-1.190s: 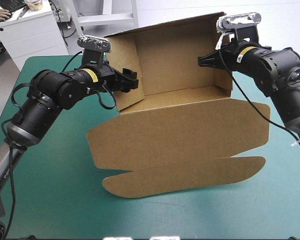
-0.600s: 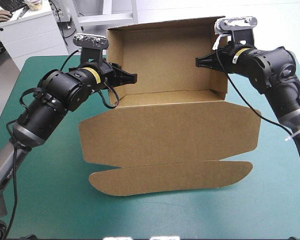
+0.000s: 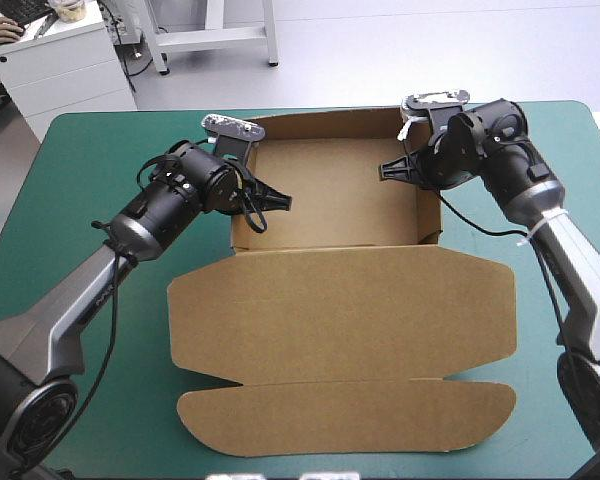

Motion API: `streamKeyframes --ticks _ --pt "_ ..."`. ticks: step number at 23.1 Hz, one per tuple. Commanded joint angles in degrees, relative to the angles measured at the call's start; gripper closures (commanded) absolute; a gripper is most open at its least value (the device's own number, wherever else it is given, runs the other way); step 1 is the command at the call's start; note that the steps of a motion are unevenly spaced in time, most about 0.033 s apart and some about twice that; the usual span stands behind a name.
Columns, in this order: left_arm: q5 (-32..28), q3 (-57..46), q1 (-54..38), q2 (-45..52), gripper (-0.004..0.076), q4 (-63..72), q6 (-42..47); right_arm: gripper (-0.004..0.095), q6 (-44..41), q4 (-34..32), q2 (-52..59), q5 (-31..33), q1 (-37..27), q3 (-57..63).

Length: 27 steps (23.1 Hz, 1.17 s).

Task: Fold the box

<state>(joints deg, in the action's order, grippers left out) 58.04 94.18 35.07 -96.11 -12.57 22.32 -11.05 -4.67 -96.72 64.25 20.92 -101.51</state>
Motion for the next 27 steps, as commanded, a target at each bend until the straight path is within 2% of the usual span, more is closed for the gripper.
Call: streamKeyframes --ticks 1,10,19,20,21,22,23,24,25,27 --pt "-2.02 1.94 0.98 -0.19 0.0728 2.15 -7.06 0.0928 4.04 2.86 -0.52 -0.58 0.12 -1.43" --pt "2.26 1.83 0.98 -5.58 0.0726 2.44 -9.71 0.0928 7.74 9.10 -8.11 2.89 0.01 -1.43" --pt "3.92 1.73 0.84 -9.11 0.0710 4.86 -11.19 0.0911 9.85 9.26 -10.42 6.03 0.01 -1.43" --pt "3.92 1.73 0.86 -9.11 0.0680 5.12 -11.19 0.0894 9.85 9.26 -10.42 6.03 0.01 -1.43" --pt "4.30 1.73 0.76 -9.11 0.0578 5.25 -11.19 0.0821 9.85 9.26 -10.42 6.25 0.01 -1.43" --pt "4.74 1.73 0.50 -9.11 0.0512 5.35 -11.19 0.0769 9.98 9.26 -10.42 6.25 0.01 -1.43" --pt "6.08 1.73 0.36 -9.11 0.0374 5.48 -11.19 0.0646 11.05 9.41 -10.42 6.25 0.01 -1.43" --pt "6.50 1.73 0.36 -9.11 0.0314 4.91 -11.19 0.0564 11.05 9.50 -10.42 6.48 0.01 -1.43" --pt "7.04 1.73 0.36 -9.11 0.0193 4.24 -11.19 0.0405 11.05 9.50 -10.42 6.81 0.01 -1.43" --pt "7.04 1.73 0.36 -9.11 0.0143 4.24 -11.19 0.0237 11.05 9.68 -10.42 7.20 0.01 -1.43"
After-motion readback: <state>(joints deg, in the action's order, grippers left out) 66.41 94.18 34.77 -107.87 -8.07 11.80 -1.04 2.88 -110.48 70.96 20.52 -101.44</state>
